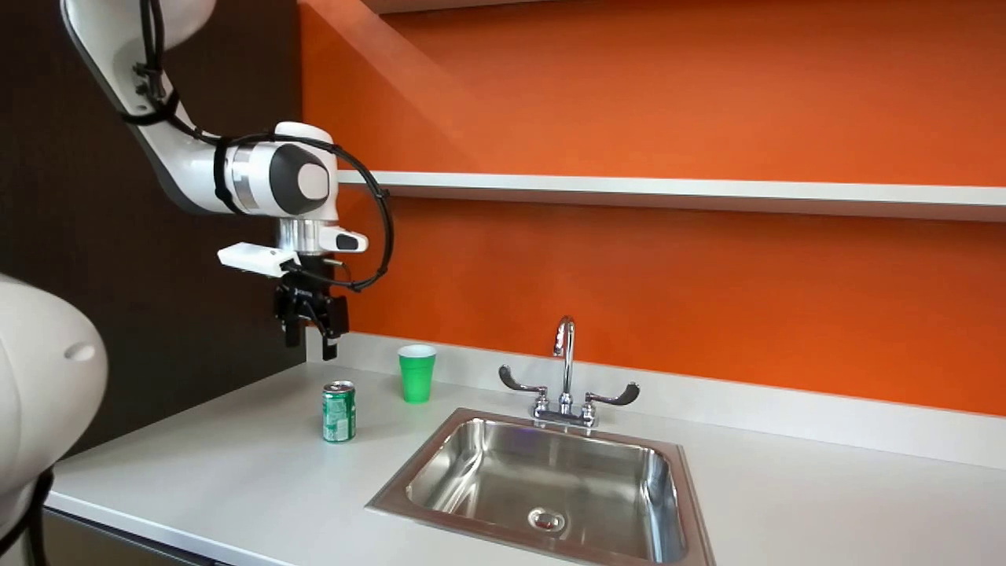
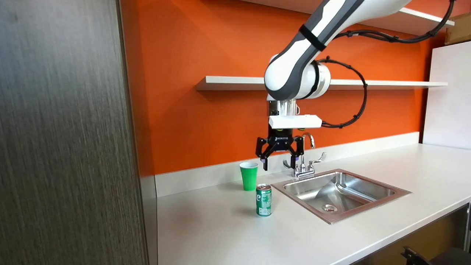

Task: Put the can on the shelf

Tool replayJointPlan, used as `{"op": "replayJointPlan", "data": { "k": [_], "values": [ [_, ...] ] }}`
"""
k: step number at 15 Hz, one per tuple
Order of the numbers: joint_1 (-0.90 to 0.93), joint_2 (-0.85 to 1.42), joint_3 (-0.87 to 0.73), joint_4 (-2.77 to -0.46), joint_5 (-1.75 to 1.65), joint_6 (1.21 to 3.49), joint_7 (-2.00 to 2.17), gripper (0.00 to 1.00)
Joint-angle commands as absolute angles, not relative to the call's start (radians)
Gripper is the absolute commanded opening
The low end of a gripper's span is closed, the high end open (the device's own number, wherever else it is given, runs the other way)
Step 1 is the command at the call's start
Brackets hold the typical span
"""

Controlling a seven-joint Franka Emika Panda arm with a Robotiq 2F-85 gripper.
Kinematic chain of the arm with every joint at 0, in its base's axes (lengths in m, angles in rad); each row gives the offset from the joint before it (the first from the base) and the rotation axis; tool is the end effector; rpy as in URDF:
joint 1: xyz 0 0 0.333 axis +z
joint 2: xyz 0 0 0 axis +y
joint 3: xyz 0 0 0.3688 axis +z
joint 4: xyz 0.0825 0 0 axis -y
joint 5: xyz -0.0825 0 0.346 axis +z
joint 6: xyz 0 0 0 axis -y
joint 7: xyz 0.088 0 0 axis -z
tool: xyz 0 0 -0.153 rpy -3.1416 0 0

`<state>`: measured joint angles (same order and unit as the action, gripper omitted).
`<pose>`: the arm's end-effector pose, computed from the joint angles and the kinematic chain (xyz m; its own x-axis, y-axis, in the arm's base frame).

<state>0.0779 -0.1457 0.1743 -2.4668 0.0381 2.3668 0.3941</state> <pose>0.4182 0.1100 0.3845 0.9848 -0.1692 0.0394 -0.1686 -0.9855 -0.0192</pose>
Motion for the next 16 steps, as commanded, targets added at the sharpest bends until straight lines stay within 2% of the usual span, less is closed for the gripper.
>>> {"op": "replayJointPlan", "data": {
  "k": [1, 16],
  "values": [
    [0.085, -0.074, 0.174, -2.456, 0.0, 2.411, 0.416, 1.0],
    [0.127, 0.158, 0.139, -2.389, 0.004, 2.499, 0.375, 1.0]
  ]
}}
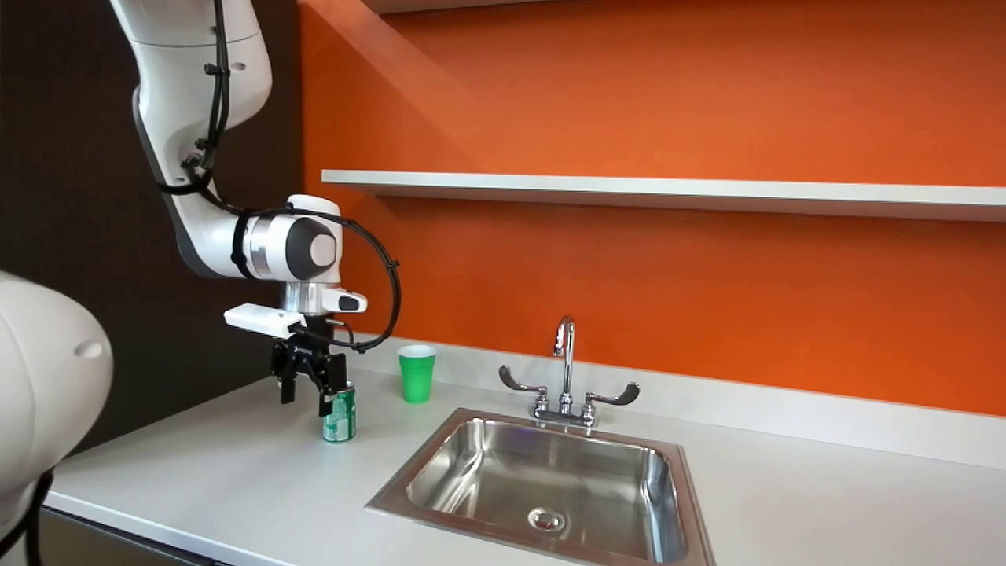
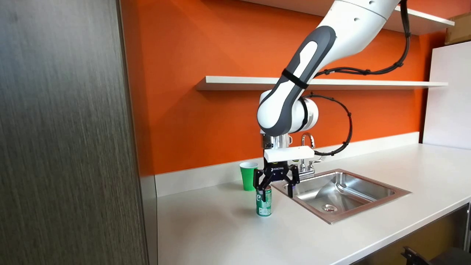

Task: Put the can on the shelf

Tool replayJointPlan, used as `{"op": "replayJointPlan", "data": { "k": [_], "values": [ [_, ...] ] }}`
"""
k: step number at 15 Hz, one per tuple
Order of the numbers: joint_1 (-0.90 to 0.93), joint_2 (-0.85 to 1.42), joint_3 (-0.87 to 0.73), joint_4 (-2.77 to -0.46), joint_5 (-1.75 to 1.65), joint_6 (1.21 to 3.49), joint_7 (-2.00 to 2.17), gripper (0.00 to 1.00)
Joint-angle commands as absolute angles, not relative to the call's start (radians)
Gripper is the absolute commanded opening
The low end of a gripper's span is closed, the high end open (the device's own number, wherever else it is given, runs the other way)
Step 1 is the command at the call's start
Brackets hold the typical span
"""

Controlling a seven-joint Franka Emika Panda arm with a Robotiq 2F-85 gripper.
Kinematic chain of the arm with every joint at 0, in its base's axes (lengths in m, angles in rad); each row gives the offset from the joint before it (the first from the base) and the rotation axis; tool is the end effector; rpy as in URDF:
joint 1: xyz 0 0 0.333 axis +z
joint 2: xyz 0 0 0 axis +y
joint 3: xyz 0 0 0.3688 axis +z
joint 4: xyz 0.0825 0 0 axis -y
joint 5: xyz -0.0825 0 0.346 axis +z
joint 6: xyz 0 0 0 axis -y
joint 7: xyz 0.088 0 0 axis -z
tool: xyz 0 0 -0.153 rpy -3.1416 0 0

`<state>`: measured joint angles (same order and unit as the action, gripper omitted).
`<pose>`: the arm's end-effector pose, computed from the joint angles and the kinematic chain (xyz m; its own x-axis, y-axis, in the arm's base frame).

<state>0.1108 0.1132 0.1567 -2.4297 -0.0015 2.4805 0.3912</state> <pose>0.4485 0.1231 0.2932 0.9905 -0.1226 -0.0628 -0.1224 -0.9925 0.0077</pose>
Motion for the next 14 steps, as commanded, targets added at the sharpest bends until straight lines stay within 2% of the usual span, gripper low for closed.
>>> {"op": "replayJointPlan", "data": {
  "k": [1, 14],
  "values": [
    [0.13, 0.17, 0.135, -2.382, -0.001, 2.506, 0.379, 1.0],
    [0.152, 0.219, 0.103, -2.337, 0.001, 2.523, 0.385, 1.0]
  ]
}}
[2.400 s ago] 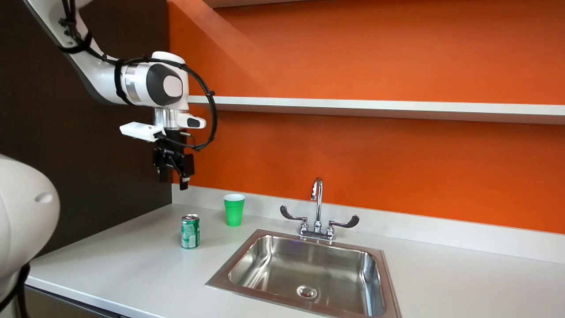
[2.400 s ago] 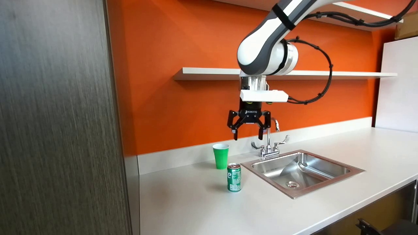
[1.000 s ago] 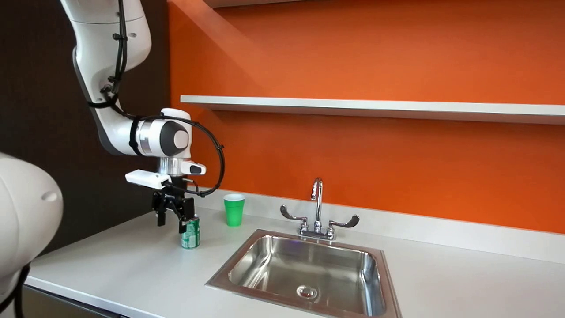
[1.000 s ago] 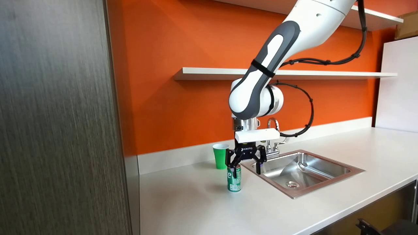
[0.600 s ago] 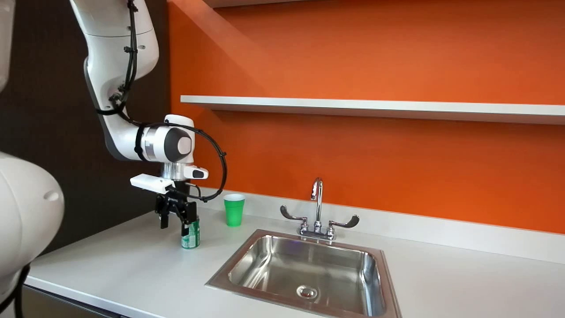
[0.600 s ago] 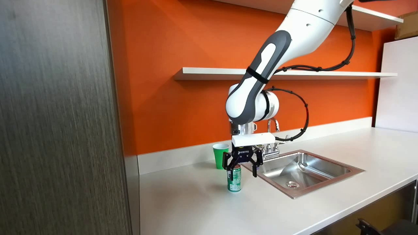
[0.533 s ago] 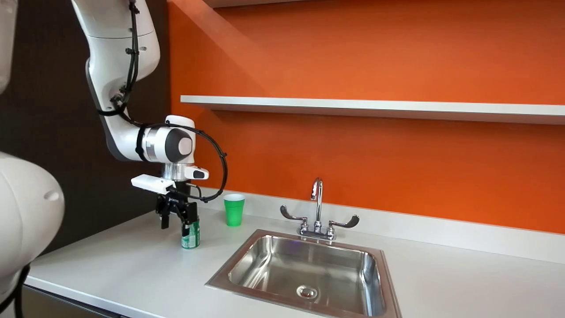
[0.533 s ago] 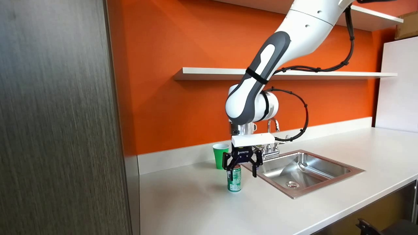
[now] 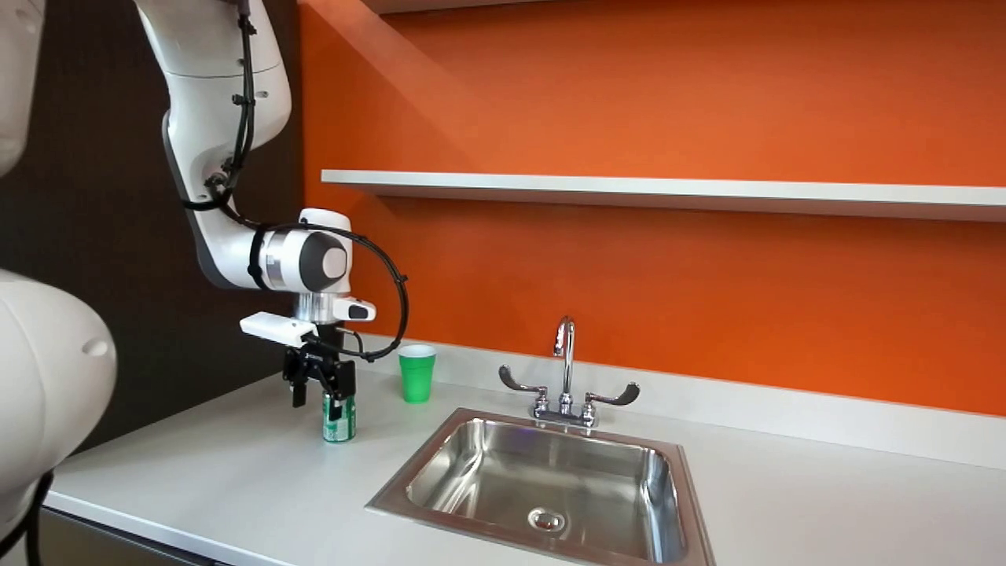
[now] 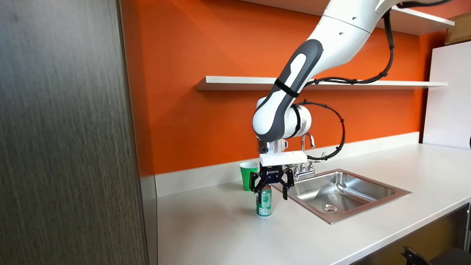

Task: Put the can on the shelf

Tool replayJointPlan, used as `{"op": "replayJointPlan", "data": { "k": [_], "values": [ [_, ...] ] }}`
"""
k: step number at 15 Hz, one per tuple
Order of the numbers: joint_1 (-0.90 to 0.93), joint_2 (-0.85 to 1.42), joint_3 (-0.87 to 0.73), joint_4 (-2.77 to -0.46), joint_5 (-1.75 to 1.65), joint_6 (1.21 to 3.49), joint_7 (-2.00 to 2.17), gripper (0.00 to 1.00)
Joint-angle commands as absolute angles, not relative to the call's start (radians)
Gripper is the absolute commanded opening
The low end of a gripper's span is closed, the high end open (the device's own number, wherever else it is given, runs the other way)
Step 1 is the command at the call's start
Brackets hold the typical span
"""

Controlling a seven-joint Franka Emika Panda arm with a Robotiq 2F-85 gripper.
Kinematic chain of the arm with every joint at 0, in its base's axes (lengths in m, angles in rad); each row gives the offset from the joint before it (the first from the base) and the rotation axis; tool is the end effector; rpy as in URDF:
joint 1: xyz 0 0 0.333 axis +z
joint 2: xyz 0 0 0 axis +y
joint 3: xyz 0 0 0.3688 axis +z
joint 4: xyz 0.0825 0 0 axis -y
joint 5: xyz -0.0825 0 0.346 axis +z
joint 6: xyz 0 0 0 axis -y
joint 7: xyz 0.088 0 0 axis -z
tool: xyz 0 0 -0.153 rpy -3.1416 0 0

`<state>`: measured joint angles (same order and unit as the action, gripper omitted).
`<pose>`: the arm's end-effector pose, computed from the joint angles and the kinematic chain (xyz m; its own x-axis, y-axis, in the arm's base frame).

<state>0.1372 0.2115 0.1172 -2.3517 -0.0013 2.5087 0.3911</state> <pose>0.4799 0.1249 0.2748 0.9889 -0.1369 -0.0581 -0.1372 -0.9905 -0.0018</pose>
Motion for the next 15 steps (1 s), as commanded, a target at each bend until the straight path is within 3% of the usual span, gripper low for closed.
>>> {"op": "replayJointPlan", "data": {
  "k": [1, 15],
  "values": [
    [0.153, 0.219, 0.102, -2.338, -0.002, 2.531, 0.388, 1.0],
    [0.165, 0.223, 0.086, -2.357, -0.002, 2.699, 0.405, 1.0]
  ]
}}
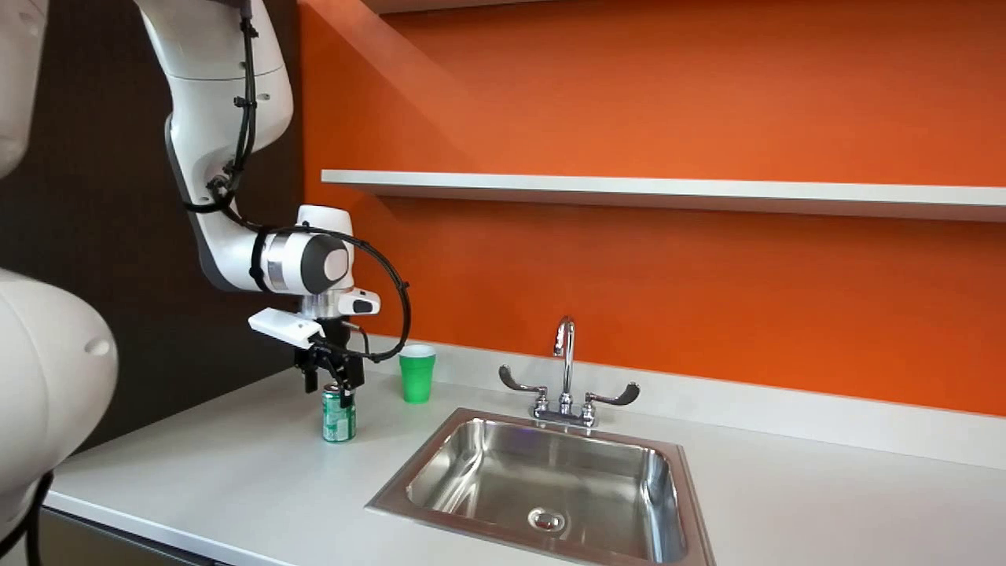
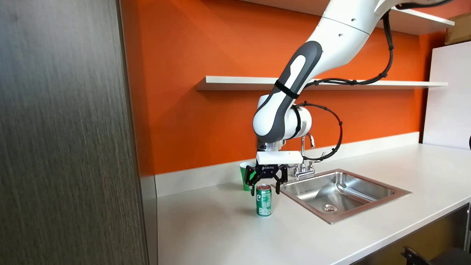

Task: Put the can on the shelf

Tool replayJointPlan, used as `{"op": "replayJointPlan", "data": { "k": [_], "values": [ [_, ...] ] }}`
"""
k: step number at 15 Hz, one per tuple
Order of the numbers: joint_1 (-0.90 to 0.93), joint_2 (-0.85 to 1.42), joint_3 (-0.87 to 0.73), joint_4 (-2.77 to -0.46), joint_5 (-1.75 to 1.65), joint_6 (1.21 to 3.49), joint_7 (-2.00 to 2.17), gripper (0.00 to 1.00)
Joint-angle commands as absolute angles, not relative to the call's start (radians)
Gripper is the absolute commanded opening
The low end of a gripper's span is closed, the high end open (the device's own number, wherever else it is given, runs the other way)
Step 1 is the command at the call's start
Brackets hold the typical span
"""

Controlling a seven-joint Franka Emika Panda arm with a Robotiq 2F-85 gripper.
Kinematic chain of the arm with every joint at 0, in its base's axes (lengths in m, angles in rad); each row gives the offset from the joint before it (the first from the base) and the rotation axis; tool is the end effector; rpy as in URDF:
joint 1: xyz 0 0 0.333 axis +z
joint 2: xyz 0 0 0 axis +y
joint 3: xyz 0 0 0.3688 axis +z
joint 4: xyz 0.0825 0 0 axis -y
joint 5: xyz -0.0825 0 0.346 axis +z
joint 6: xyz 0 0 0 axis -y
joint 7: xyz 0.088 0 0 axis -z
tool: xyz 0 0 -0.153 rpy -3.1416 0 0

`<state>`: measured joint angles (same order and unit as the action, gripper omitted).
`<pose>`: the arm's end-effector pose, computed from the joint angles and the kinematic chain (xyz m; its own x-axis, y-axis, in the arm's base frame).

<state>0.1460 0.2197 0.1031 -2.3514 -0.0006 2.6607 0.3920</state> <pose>0.5026 0.1277 0.2844 0.9863 -0.1470 0.0753 -0.1431 -0.9882 -0.0550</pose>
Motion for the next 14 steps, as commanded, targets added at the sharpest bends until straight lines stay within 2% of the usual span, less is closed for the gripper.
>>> {"op": "replayJointPlan", "data": {
  "k": [1, 14],
  "values": [
    [0.166, 0.224, 0.083, -2.359, -0.003, 2.711, 0.407, 1.0],
    [0.205, 0.244, 0.033, -2.37, -0.017, 2.816, 0.428, 1.0]
  ]
}}
